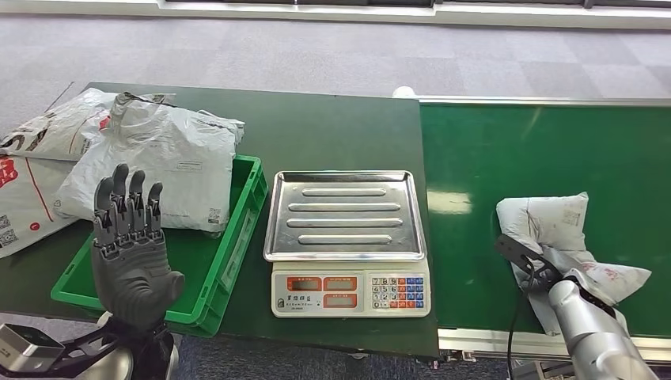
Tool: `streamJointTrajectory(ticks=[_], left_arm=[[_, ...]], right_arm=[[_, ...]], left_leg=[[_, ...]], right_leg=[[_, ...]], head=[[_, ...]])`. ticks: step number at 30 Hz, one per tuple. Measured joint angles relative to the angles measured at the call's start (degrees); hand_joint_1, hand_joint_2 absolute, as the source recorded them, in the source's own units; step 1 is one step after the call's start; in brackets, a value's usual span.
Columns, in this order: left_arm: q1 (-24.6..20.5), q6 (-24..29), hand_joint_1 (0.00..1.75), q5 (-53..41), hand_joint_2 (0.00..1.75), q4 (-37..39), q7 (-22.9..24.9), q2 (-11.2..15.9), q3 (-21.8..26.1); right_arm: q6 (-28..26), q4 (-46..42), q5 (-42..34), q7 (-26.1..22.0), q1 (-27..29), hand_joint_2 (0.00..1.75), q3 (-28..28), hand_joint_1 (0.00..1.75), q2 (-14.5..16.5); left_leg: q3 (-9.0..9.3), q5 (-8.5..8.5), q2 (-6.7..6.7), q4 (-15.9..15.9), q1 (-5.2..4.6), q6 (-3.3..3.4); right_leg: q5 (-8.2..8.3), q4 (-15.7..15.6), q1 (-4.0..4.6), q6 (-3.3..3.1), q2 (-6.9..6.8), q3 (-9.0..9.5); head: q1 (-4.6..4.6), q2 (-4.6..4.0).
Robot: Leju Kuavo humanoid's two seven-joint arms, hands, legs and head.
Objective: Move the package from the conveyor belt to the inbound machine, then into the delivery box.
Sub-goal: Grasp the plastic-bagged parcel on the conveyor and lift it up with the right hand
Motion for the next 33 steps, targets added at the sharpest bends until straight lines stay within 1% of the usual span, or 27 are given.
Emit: streamJointTrajectory(ticks=[13,15,18,20,21,22,23,24,26,27,28,29,30,32,33], left_arm=[[0.0,0.3,0.00,0.1,1.75,-0.3,0.0,0.0,0.0],[0.0,0.5,0.00,0.1,1.75,-0.6,0.2,0.0,0.0],[0.2,0.7,0.00,0.1,1.75,-1.3,0.5,0.0,0.0],[0.2,0.8,0.00,0.2,1.75,-1.9,0.8,0.0,0.0],[0.3,1.0,0.00,0.2,1.75,-2.3,0.9,-0.1,0.0],[0.3,1.1,0.00,0.2,1.75,-2.6,1.1,-0.1,0.0],[0.4,1.3,0.00,0.2,1.75,-3.0,1.4,-0.1,0.0],[0.4,1.4,0.00,0.4,1.75,-3.3,1.8,-0.2,0.0],[0.4,1.4,0.00,1.0,1.75,-3.6,2.6,-0.2,0.0],[0.4,1.4,0.00,1.5,1.75,-3.6,2.8,-0.2,0.0],[0.4,1.4,0.00,1.9,1.75,-3.5,3.0,-0.2,0.0],[0.3,1.4,0.00,2.3,1.75,-3.2,2.9,-0.1,-0.1],[0.0,1.3,0.00,2.6,1.75,-2.9,2.8,-0.1,-0.1],[-1.2,1.0,0.00,3.1,1.75,-1.8,2.3,0.0,-0.3],[-1.9,0.9,0.00,3.3,1.75,-1.1,2.1,0.1,-0.5]], right_arm=[[-0.3,-4.3,-1.0,-0.2,2.1,1.75,1.1,1.75,1.3],[-0.4,-7.0,-1.7,0.7,3.5,1.75,1.8,1.75,1.7],[-1.1,-11.7,-2.2,3.4,5.5,1.75,3.3,1.75,2.5],[-3.2,-14.3,-1.0,6.8,6.0,1.75,4.3,1.75,3.1],[-4.9,-15.6,0.4,9.2,6.1,1.75,4.6,1.75,3.4],[-7.0,-17.2,2.4,12.2,6.1,1.75,4.9,1.75,3.8],[-9.6,-19.5,4.8,16.2,6.2,1.75,5.2,1.75,4.0],[-12.3,-23.0,7.1,21.1,6.6,1.75,5.8,1.75,3.9],[-17.1,-33.6,10.1,31.9,7.4,1.75,8.3,1.75,2.2],[-18.1,-39.5,10.8,35.5,7.4,1.75,10.1,1.75,1.0],[-18.1,-45.0,11.1,36.9,6.6,1.75,11.9,1.75,0.0],[-17.2,-49.0,11.4,35.0,5.0,1.75,13.8,1.75,-0.5],[-15.7,-51.7,11.6,30.7,2.9,1.75,15.8,1.75,-0.7],[-14.0,-53.3,11.7,19.4,-1.7,1.75,20.9,1.75,0.0],[-14.0,-52.8,11.6,15.2,-3.9,1.75,23.7,1.75,0.7]], left_leg=[[0.28,0.00,0.02,0.1,0.00,0.02],[0.27,0.00,0.01,0.1,0.00,0.02],[0.18,0.00,0.01,0.0,0.00,0.01],[0.08,0.01,0.01,0.0,0.00,0.01],[0.02,0.03,0.00,0.0,-0.01,0.01],[-0.02,0.04,-0.01,0.0,-0.01,0.01],[-0.08,0.08,-0.04,0.0,-0.03,0.02],[-0.16,0.13,-0.13,0.1,-0.08,0.07],[-0.45,0.28,-0.40,0.0,-0.24,0.14],[-0.60,0.33,-0.48,0.0,-0.29,0.14],[-0.73,0.33,-0.41,0.0,-0.32,0.09],[-0.85,0.25,-0.16,0.0,-0.32,0.02],[-0.86,0.11,0.21,0.0,-0.32,-0.05],[-0.74,-0.14,0.98,0.0,-0.32,-0.12],[-0.53,-0.17,1.21,0.0,-0.31,-0.14]], right_leg=[[0.00,0.0,0.00,0.01,-0.01,0.35],[0.00,0.0,0.00,0.01,-0.02,0.35],[0.00,0.0,-0.01,0.02,-0.02,0.28],[0.01,0.0,-0.02,0.02,-0.01,0.19],[0.01,0.0,-0.03,0.02,-0.02,0.14],[0.02,0.0,-0.05,0.03,-0.02,0.08],[0.04,0.0,-0.08,0.04,-0.05,0.02],[0.05,0.0,-0.14,0.06,-0.14,-0.06],[0.07,0.1,-0.29,0.10,-0.41,-0.30],[0.08,0.1,-0.34,0.10,-0.46,-0.44],[0.10,0.2,-0.35,0.09,-0.37,-0.56],[0.12,0.2,-0.34,0.08,-0.08,-0.63],[0.14,0.2,-0.32,0.06,0.30,-0.65],[0.17,0.2,-0.29,0.01,1.06,-0.65],[0.19,0.2,-0.26,-0.03,1.26,-0.64]], head=[[-0.02,0.00],[-0.02,0.00],[-0.02,0.00],[-0.01,0.00],[-0.01,0.00],[-0.01,0.00],[-0.01,0.00],[-0.01,0.00],[-0.01,0.00],[0.00,0.00],[0.01,0.00],[0.01,0.00],[0.00,0.00],[-0.01,0.00],[-0.02,0.00]])
